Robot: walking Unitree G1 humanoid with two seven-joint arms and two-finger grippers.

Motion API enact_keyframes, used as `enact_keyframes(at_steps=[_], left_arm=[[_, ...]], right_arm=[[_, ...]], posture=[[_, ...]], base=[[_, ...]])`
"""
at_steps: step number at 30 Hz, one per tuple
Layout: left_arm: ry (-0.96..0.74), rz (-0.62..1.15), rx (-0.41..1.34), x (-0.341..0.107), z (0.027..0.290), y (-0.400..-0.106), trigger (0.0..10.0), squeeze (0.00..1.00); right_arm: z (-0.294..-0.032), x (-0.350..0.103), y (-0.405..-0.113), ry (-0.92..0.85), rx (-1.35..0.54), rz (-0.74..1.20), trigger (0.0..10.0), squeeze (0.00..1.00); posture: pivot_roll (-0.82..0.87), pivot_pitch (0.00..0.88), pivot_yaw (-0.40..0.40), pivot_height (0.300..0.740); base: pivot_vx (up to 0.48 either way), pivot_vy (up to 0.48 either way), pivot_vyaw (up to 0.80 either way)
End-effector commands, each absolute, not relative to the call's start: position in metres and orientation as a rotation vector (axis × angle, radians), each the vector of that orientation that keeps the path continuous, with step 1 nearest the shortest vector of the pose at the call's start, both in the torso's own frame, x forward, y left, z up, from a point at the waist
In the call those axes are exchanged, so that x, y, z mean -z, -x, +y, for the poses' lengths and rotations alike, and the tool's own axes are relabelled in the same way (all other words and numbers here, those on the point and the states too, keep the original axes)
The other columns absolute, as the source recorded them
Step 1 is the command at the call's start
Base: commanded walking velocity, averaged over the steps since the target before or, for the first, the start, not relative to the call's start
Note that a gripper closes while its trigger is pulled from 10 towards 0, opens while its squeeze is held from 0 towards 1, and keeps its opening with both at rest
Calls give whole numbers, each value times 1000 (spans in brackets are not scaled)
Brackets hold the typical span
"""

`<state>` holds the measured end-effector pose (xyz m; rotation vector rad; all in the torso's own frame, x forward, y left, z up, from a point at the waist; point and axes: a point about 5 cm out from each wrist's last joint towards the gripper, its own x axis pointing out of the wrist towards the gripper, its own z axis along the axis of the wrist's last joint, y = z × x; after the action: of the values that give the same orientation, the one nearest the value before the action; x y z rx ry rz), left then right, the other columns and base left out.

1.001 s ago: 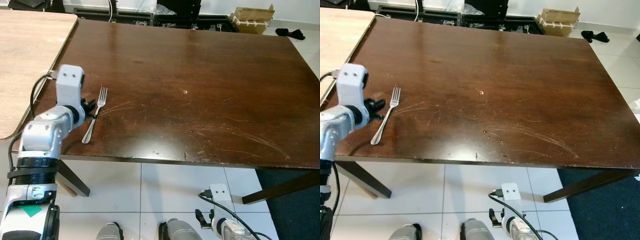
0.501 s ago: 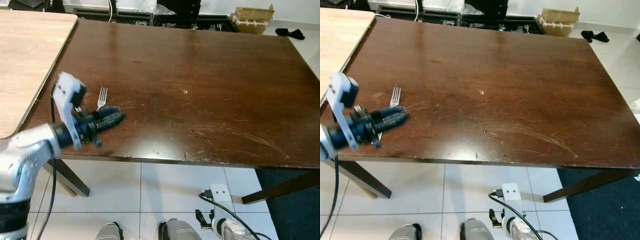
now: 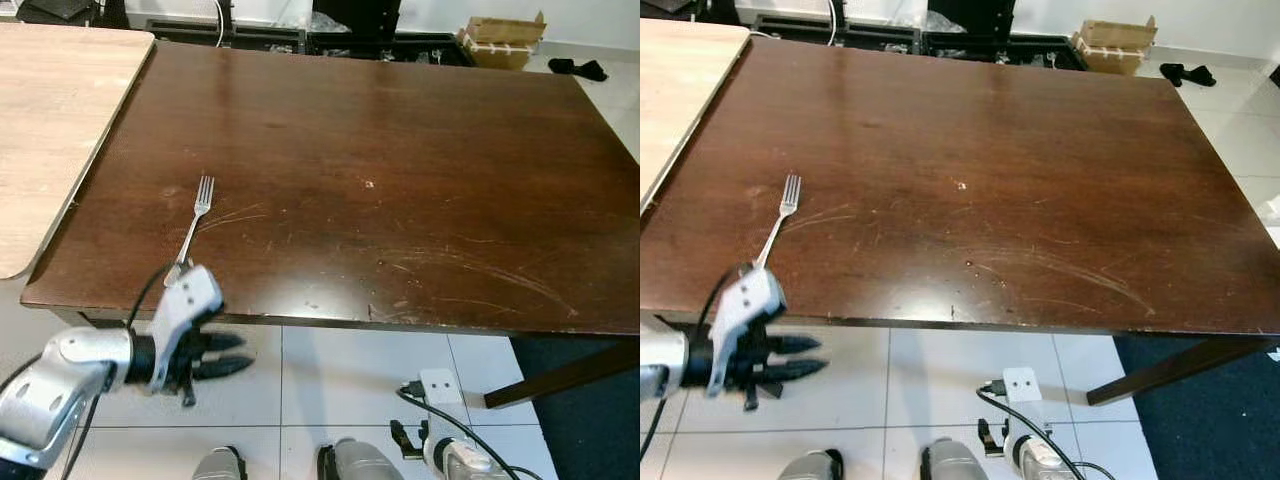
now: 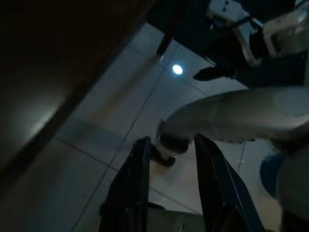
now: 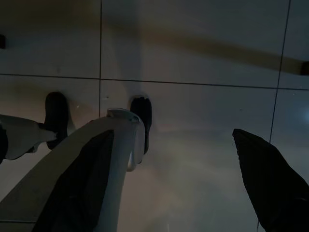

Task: Setting the table

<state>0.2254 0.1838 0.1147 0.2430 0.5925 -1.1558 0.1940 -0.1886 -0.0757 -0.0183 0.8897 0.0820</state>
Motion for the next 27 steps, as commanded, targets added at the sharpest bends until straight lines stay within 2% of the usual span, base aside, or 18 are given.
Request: enact_keyframes(at_steps=[1,12,15,18,20,22,27], left_arm=[[-303,681,1151,-92,182,-218,10000,0],[-414,853,1106,-53,184,-204,10000,0],[-477,927,915,-25,192,-208,10000,0],[-501,949,833,-13,194,-211,10000,0],[-494,965,772,-3,194,-214,10000,0],[-443,1000,640,24,190,-216,10000,0],[-405,1024,538,40,189,-214,10000,0]], right_arm=[[-191,79,-188,18,-75,914,10000,0],[-190,78,-189,13,-72,910,10000,0],[-190,79,-188,16,-74,913,10000,0],[-189,79,-188,17,-75,915,10000,0],[-189,79,-189,18,-76,916,10000,0],[-186,79,-190,24,-86,921,10000,0],[-185,78,-191,20,-82,918,10000,0]], posture=[[39,84,-18,740],[33,88,-14,740],[35,89,-16,740],[39,91,-19,740],[42,92,-23,740],[37,95,-18,740],[29,93,-15,740]], base=[[0,0,0],[0,0,0],[0,0,0],[0,0,0],[0,0,0],[0,0,0],[0,0,0]])
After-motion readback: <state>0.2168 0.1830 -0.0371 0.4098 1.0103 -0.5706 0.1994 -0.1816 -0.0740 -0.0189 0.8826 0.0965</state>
